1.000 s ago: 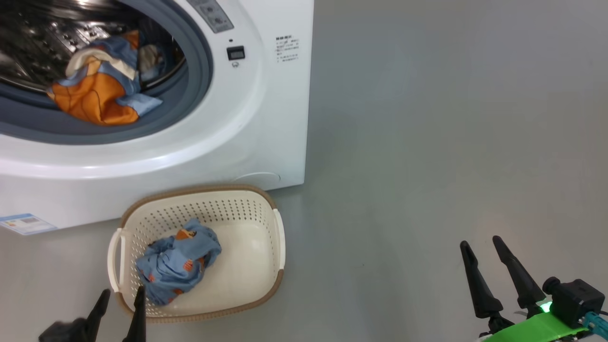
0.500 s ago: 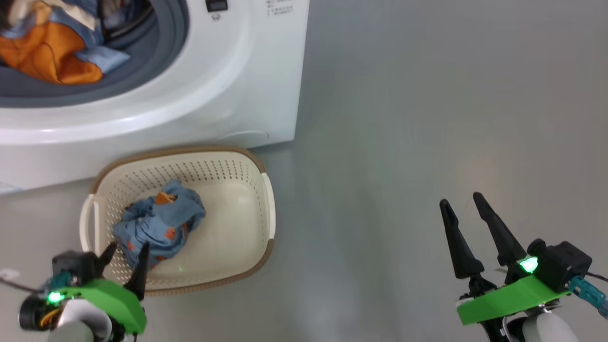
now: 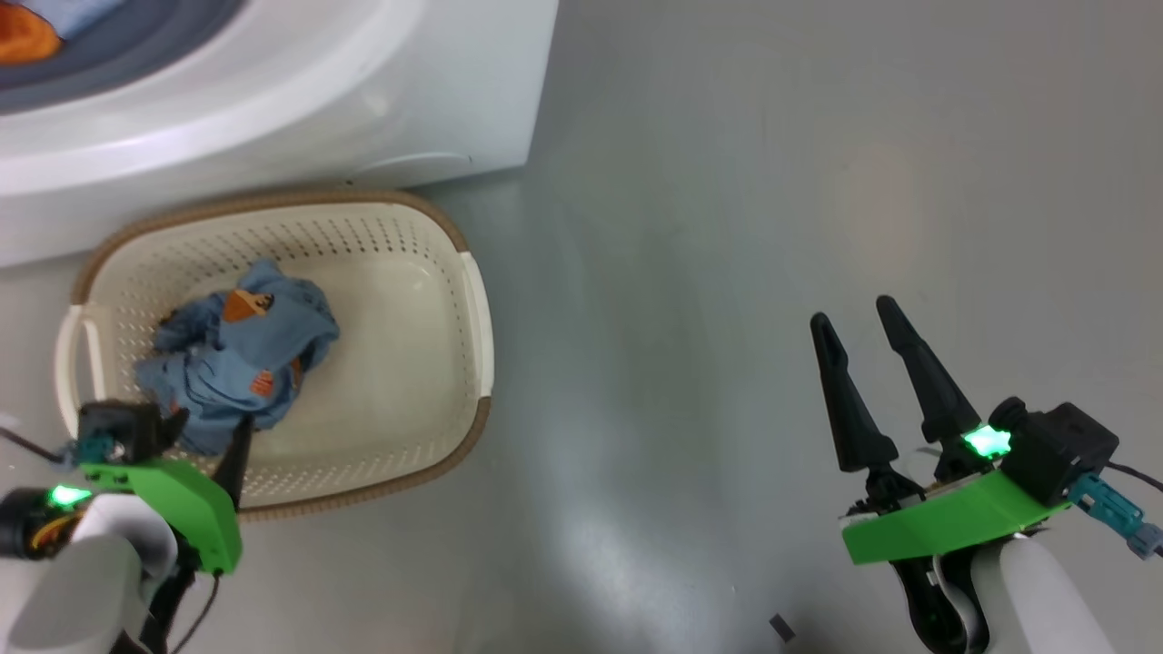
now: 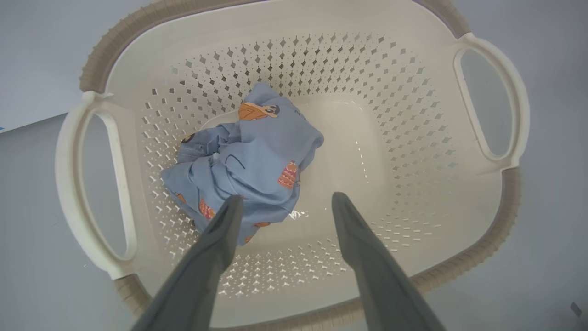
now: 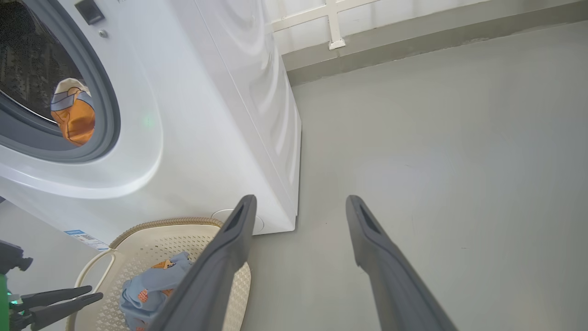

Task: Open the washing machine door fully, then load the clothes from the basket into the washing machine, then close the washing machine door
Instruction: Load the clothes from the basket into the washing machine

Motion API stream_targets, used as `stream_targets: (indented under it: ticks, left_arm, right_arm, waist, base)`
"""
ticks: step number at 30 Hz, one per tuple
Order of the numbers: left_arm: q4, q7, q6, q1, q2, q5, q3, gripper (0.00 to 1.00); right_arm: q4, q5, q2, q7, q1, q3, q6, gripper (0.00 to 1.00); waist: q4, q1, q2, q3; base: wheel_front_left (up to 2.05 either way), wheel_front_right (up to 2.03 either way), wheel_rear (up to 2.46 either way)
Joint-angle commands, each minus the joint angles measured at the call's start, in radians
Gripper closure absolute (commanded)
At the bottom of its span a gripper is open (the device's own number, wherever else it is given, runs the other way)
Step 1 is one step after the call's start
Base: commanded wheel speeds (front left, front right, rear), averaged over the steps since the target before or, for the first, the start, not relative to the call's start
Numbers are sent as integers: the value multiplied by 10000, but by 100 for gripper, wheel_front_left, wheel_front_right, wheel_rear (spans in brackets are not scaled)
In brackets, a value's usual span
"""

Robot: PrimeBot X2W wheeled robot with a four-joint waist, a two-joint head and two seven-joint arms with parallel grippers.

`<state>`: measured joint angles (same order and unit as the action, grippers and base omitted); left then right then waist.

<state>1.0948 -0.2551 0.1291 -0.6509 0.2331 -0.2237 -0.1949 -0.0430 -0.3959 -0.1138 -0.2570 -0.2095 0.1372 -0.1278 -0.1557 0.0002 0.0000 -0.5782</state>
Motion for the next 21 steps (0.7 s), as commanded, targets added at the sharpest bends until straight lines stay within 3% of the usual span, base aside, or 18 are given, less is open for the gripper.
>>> stream_targets:
  ticks: [1,21]
  left_arm:
    - [107,-67,15,-265,530,-86,80,0]
    - [1365,-67,-37,-2233,1385,133,-944,0]
  right_arm:
    - [288,182,57,-48,-88,269,-29,0]
    - [606,235,372,-48,-699,637,-29,0]
  waist:
    - [-233,-2,0,-627]
    - [-669,-2,0,-2000]
  base:
    - [0,0,0]
    - [0,0,0]
